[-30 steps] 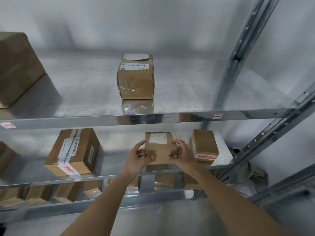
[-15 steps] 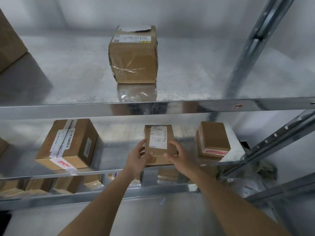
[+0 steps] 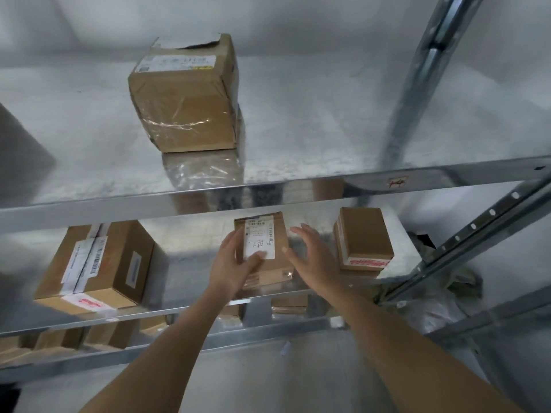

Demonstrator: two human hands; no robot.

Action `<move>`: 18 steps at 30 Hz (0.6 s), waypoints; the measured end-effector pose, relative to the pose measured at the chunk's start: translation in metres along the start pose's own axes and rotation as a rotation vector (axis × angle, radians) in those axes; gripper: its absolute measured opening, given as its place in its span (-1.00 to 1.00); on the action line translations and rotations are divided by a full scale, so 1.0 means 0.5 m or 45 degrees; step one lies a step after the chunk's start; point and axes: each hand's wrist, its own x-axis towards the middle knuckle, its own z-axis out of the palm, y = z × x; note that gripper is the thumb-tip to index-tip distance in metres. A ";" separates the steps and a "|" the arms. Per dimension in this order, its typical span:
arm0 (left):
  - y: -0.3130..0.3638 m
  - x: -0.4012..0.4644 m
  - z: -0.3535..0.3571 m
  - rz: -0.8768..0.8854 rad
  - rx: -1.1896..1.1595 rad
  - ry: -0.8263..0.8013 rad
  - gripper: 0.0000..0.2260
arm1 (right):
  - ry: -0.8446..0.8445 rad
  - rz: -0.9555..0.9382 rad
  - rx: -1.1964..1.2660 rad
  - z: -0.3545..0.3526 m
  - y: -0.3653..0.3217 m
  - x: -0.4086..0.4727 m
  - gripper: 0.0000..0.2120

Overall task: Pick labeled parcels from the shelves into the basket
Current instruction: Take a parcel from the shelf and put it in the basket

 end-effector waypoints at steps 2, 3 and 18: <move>0.031 0.016 0.016 0.056 0.115 -0.051 -0.38 | 0.125 -0.059 -0.096 -0.041 0.016 0.011 -0.55; 0.050 0.023 0.029 0.082 0.145 -0.063 -0.39 | 0.172 -0.068 -0.129 -0.064 0.025 0.013 -0.57; 0.185 0.032 0.357 0.142 0.120 -0.485 -0.33 | -0.111 0.333 -0.140 -0.284 0.233 -0.048 -0.36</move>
